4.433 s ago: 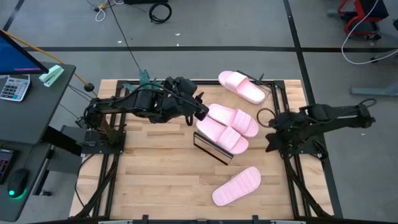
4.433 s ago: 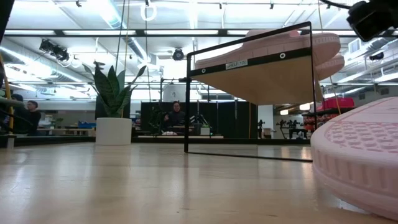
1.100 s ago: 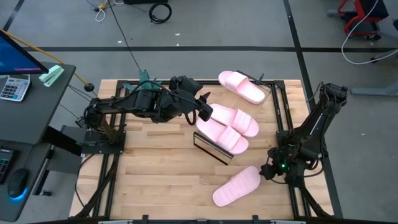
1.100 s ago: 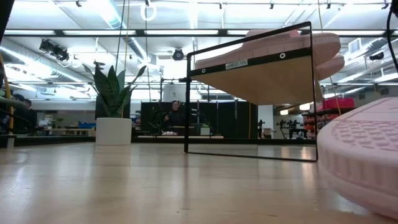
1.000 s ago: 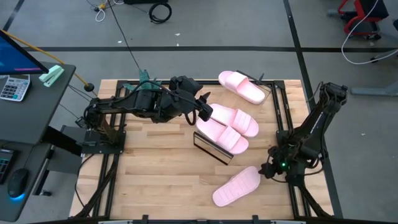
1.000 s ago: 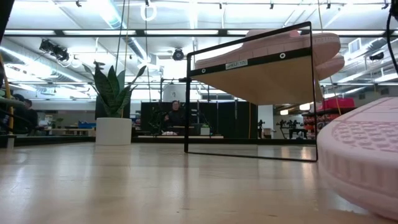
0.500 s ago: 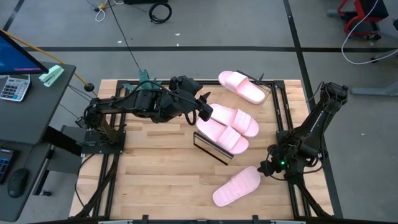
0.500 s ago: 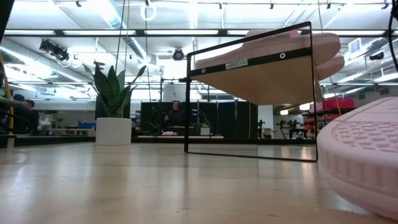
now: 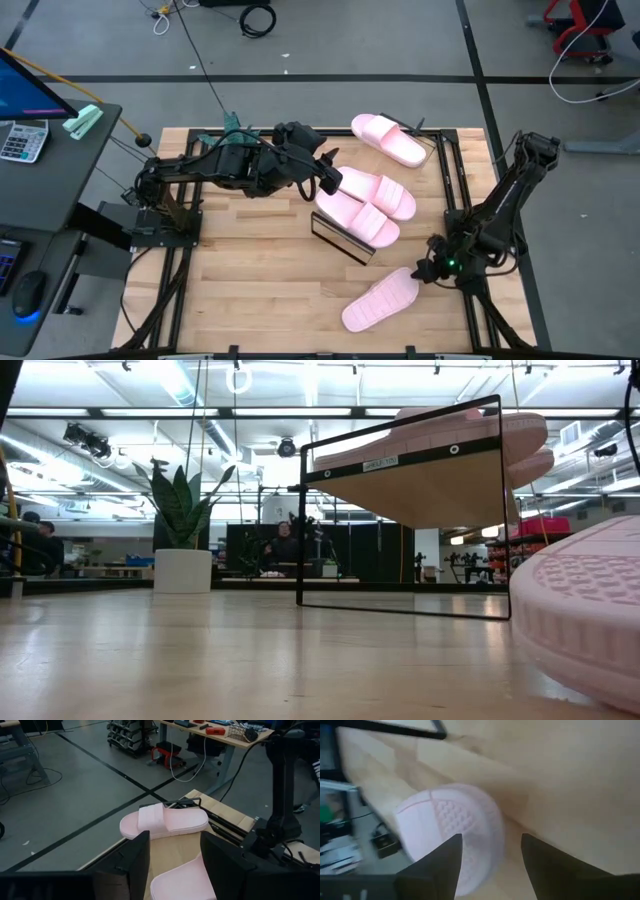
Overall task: Pick and place slides into the shelf
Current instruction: Put the pink slide on the shelf
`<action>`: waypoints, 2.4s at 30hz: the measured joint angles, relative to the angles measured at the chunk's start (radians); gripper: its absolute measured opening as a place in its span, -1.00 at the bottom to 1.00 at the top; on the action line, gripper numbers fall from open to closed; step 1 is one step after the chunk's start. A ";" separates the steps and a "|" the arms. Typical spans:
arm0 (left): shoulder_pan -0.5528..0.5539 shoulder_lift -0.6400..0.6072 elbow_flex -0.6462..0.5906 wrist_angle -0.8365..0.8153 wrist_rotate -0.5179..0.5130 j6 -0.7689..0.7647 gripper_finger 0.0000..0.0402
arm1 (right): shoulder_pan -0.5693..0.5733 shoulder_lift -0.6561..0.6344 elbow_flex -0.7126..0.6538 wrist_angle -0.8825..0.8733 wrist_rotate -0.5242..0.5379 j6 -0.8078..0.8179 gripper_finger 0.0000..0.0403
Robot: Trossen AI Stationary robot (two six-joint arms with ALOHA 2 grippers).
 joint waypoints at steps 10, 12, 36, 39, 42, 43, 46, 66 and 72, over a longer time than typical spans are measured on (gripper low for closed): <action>0.000 0.000 0.000 0.015 0.012 0.000 -0.11 | 0.000 0.000 -0.146 0.323 0.110 -0.012 0.04; 0.000 0.000 0.000 0.015 0.013 0.000 -0.11 | 0.000 0.000 -0.164 0.360 0.134 -0.018 0.01; 0.002 0.000 0.000 0.015 0.012 0.001 -0.12 | 0.001 0.001 0.251 0.244 0.115 -0.394 -0.83; 0.002 0.000 0.000 0.015 0.011 0.002 -0.11 | 0.001 0.001 0.380 0.117 0.128 -0.455 -0.83; 0.002 0.000 0.000 0.015 0.011 0.002 -0.12 | 0.001 0.001 0.521 -0.038 0.179 -0.498 -0.83; 0.002 0.000 0.000 0.015 0.011 0.002 -0.13 | 0.000 0.001 0.571 -0.095 0.194 -0.511 -0.83; 0.002 0.000 0.000 0.015 0.011 0.002 -0.13 | 0.000 0.004 0.722 -0.283 0.227 -0.533 -0.83; 0.002 0.000 0.000 0.021 0.011 0.078 -0.10 | 0.000 0.118 1.416 -0.987 0.597 -0.702 -0.84; 0.002 0.000 0.000 0.082 0.010 0.141 -0.11 | -0.042 0.137 1.526 -1.116 0.708 -0.695 -0.84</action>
